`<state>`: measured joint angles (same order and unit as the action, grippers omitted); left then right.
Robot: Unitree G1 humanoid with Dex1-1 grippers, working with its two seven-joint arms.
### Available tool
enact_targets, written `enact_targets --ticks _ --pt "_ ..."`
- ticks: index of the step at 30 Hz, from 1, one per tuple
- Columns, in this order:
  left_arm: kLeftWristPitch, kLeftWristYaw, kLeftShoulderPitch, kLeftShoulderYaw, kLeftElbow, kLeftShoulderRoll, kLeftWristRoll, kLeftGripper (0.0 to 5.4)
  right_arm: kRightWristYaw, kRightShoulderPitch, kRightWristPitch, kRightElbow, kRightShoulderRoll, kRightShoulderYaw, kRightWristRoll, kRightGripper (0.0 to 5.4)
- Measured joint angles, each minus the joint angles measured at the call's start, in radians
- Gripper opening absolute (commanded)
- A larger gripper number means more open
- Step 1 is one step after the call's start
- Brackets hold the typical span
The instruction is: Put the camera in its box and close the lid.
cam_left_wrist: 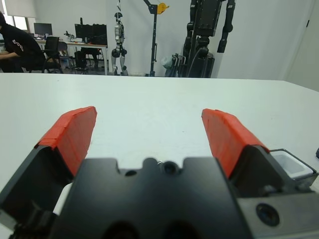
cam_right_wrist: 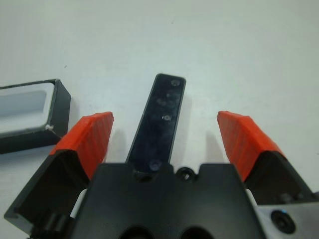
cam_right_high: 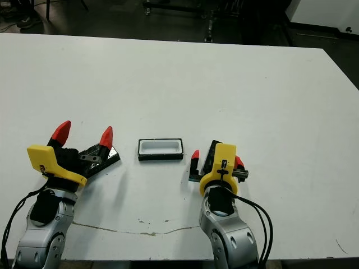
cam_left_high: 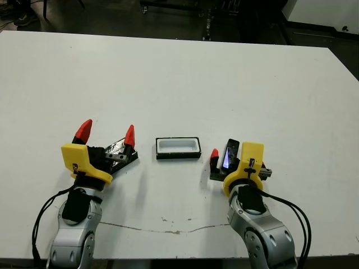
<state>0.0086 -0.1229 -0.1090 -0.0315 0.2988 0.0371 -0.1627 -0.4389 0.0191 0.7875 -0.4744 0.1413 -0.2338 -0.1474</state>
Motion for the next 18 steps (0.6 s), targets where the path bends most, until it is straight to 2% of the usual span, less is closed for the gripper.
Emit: enact_targets --ticks 18 --pt "0.000 0.000 -0.002 0.004 0.002 0.000 -0.006 5.39 0.001 0.008 0.003 0.014 0.002 0.035 -0.065 5.40"
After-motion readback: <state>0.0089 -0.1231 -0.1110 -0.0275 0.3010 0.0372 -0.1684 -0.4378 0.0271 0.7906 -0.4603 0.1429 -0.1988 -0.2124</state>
